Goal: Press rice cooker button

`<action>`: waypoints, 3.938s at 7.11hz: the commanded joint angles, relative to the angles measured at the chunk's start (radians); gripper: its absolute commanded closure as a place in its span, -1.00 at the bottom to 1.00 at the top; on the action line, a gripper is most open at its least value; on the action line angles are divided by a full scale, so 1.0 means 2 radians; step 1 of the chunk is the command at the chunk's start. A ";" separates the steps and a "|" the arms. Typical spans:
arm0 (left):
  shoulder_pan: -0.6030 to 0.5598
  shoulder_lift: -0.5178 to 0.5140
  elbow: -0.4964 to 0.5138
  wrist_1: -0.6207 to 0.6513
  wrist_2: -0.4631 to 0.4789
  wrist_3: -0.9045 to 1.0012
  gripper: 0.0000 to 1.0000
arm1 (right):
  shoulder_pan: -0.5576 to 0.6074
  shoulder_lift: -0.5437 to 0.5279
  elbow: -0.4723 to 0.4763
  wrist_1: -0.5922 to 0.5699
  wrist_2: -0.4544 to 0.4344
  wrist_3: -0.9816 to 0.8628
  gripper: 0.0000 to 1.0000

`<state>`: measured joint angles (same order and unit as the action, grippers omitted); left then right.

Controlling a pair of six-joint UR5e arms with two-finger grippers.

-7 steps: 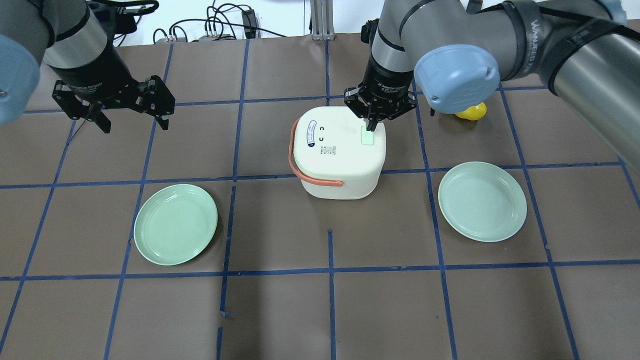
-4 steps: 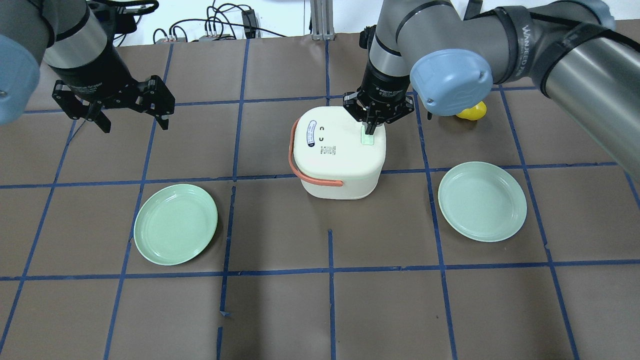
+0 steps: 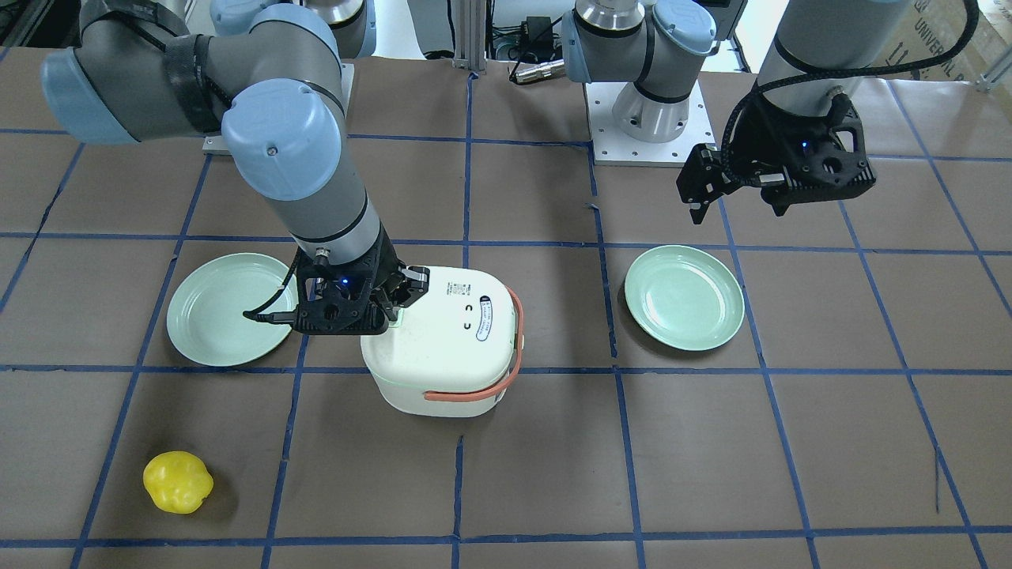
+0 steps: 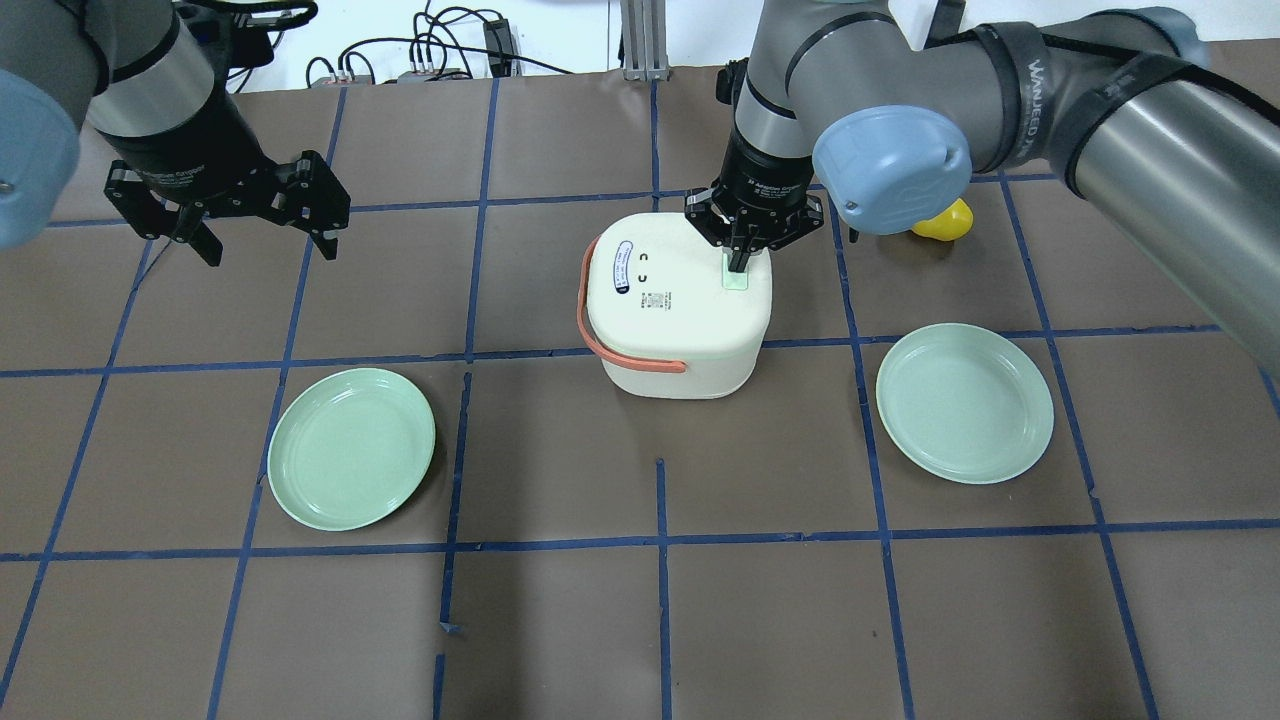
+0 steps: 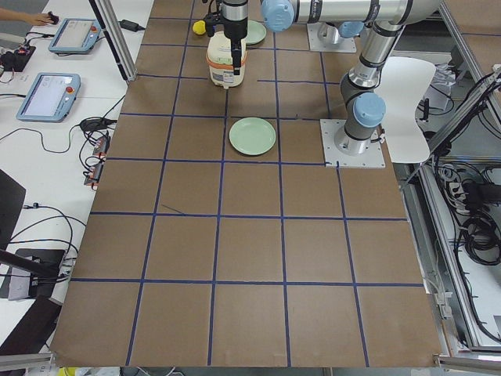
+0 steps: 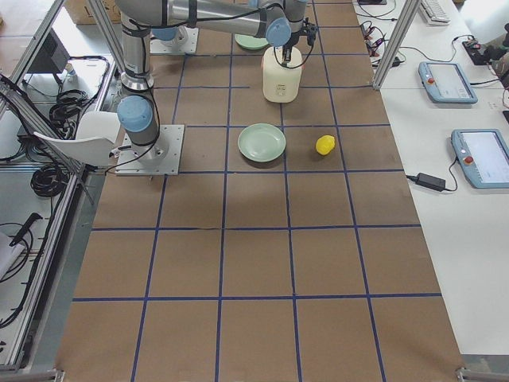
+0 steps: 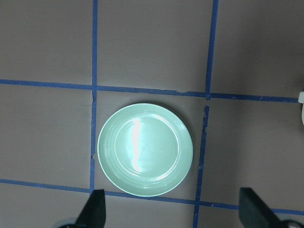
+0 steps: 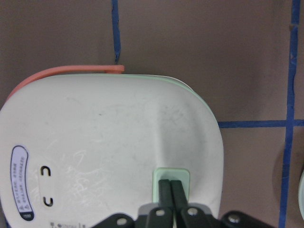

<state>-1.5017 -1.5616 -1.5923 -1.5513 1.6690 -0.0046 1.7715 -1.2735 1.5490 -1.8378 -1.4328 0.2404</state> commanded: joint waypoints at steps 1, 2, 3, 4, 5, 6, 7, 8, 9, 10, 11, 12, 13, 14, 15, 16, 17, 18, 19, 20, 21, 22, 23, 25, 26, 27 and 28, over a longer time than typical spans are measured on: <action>0.000 0.000 0.000 0.000 0.000 0.000 -1.00 | 0.000 0.002 0.002 -0.001 0.000 0.000 0.70; 0.000 0.000 0.000 0.000 0.001 0.000 -1.00 | 0.000 0.002 0.008 -0.007 0.000 0.000 0.70; 0.000 0.000 0.000 -0.001 0.001 0.000 -1.00 | -0.001 0.002 0.015 -0.017 0.000 0.000 0.70; 0.000 0.000 0.000 0.000 0.000 0.000 -1.00 | -0.001 0.001 0.008 -0.020 -0.002 0.002 0.69; 0.000 0.000 0.000 0.000 0.000 0.000 -1.00 | 0.000 -0.010 0.003 -0.011 -0.005 0.013 0.53; 0.000 0.000 0.000 -0.001 0.000 0.000 -1.00 | 0.000 -0.030 -0.012 0.023 -0.005 0.022 0.28; 0.000 0.000 0.000 0.000 0.000 0.000 -1.00 | 0.000 -0.041 -0.040 0.060 -0.005 0.044 0.08; 0.000 0.000 0.000 0.000 0.000 0.000 -1.00 | 0.000 -0.045 -0.079 0.105 -0.007 0.048 -0.07; 0.000 0.000 0.000 0.000 0.000 0.000 -1.00 | -0.010 -0.044 -0.108 0.120 -0.015 0.039 -0.34; 0.000 0.000 0.000 -0.001 0.000 0.000 -1.00 | -0.017 -0.046 -0.116 0.120 -0.040 0.025 -0.53; 0.000 0.000 0.000 0.000 0.001 0.000 -1.00 | -0.021 -0.063 -0.110 0.120 -0.069 -0.003 -0.62; 0.000 0.000 0.000 0.000 0.001 0.000 -1.00 | -0.030 -0.075 -0.106 0.121 -0.077 -0.032 -0.70; 0.000 0.000 0.000 0.000 0.000 0.000 -1.00 | -0.049 -0.077 -0.096 0.121 -0.083 -0.063 -0.70; 0.000 0.000 0.000 -0.001 0.001 0.000 -1.00 | -0.057 -0.077 -0.079 0.114 -0.079 -0.076 -0.70; 0.000 0.000 0.000 0.000 0.001 0.000 -1.00 | -0.062 -0.083 -0.071 0.114 -0.084 -0.098 -0.71; 0.000 0.000 0.000 -0.001 0.000 0.000 -1.00 | -0.070 -0.090 -0.070 0.118 -0.085 -0.126 -0.78; 0.000 0.000 0.000 0.000 0.001 0.000 -1.00 | -0.083 -0.090 -0.067 0.121 -0.082 -0.132 -0.99; 0.000 0.000 0.000 0.000 0.000 0.000 -1.00 | -0.086 -0.095 -0.062 0.122 -0.082 -0.134 -1.00; 0.000 0.000 0.000 0.000 0.000 0.000 -1.00 | -0.086 -0.099 -0.056 0.121 -0.081 -0.134 -1.00; 0.000 0.000 0.000 0.000 0.000 0.000 -1.00 | -0.085 -0.102 -0.040 0.121 -0.077 -0.133 -1.00; 0.000 0.000 0.000 0.000 0.000 0.000 -1.00 | -0.084 -0.109 -0.026 0.114 -0.075 -0.127 -1.00; 0.000 0.000 0.000 -0.001 0.000 0.000 -1.00 | -0.084 -0.109 -0.020 0.114 -0.073 -0.129 -1.00; 0.000 0.000 0.000 0.000 0.000 0.000 -1.00 | -0.084 -0.109 -0.021 0.114 -0.073 -0.129 -1.00; 0.000 0.000 0.000 -0.001 0.001 0.000 -1.00 | -0.084 -0.109 -0.027 0.114 -0.073 -0.130 -1.00; 0.000 0.000 0.000 0.000 0.000 0.000 -1.00 | -0.084 -0.109 -0.028 0.113 -0.073 -0.129 -1.00; 0.000 0.000 0.000 0.000 0.000 0.000 -1.00 | -0.083 -0.109 -0.030 0.113 -0.072 -0.127 -1.00; 0.000 0.000 0.000 -0.001 0.001 0.000 -1.00 | -0.083 -0.110 -0.031 0.113 -0.072 -0.127 -1.00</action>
<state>-1.5018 -1.5616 -1.5923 -1.5513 1.6694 -0.0046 1.6040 -1.4920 1.4909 -1.6120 -1.5775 -0.0154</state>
